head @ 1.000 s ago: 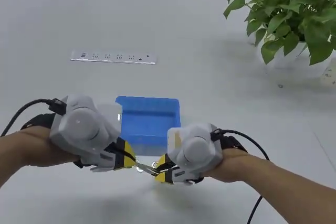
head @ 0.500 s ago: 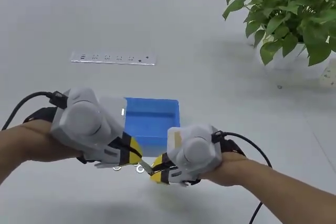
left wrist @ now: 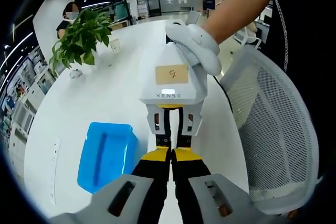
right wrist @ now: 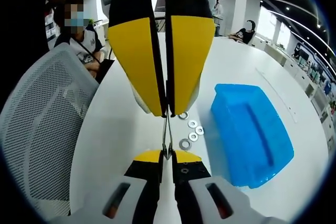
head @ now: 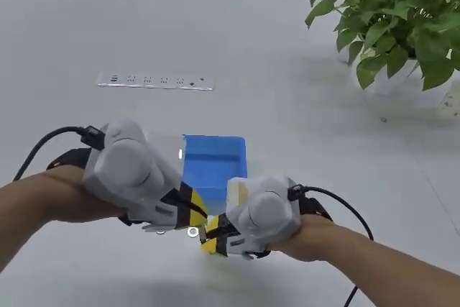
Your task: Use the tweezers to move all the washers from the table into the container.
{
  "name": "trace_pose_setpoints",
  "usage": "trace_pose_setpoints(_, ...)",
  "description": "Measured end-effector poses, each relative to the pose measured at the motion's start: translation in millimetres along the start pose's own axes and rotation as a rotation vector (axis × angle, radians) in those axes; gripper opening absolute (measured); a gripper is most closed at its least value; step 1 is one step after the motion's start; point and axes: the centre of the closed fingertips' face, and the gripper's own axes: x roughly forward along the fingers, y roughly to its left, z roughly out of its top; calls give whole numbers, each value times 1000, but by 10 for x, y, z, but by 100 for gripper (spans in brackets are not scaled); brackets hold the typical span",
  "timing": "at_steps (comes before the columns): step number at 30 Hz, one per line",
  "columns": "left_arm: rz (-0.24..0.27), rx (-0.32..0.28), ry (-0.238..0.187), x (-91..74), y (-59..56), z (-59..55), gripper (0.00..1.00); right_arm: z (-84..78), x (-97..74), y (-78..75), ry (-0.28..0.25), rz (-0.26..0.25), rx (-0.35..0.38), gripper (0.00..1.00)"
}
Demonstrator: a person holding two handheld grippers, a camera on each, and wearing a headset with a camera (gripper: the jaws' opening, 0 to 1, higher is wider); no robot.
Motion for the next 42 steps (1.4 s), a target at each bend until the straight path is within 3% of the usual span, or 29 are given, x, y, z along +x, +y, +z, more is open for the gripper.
trace_pose_setpoints(9,-9,1,-21,21,-30,6,5,-17,-4,22,-6,6,7,8)
trace_pose_setpoints(19,-20,-2,-17,65,-34,-78,7,-9,5,18,-7,7,1,8)
trace_pose_setpoints(26,-20,-17,-48,96,-39,-60,6,-19,-3,17,-5,8,-1,8)
trace_pose_setpoints(42,-34,2,-52,82,-36,-55,5,-12,-22,-13,-13,-10,-20,11)
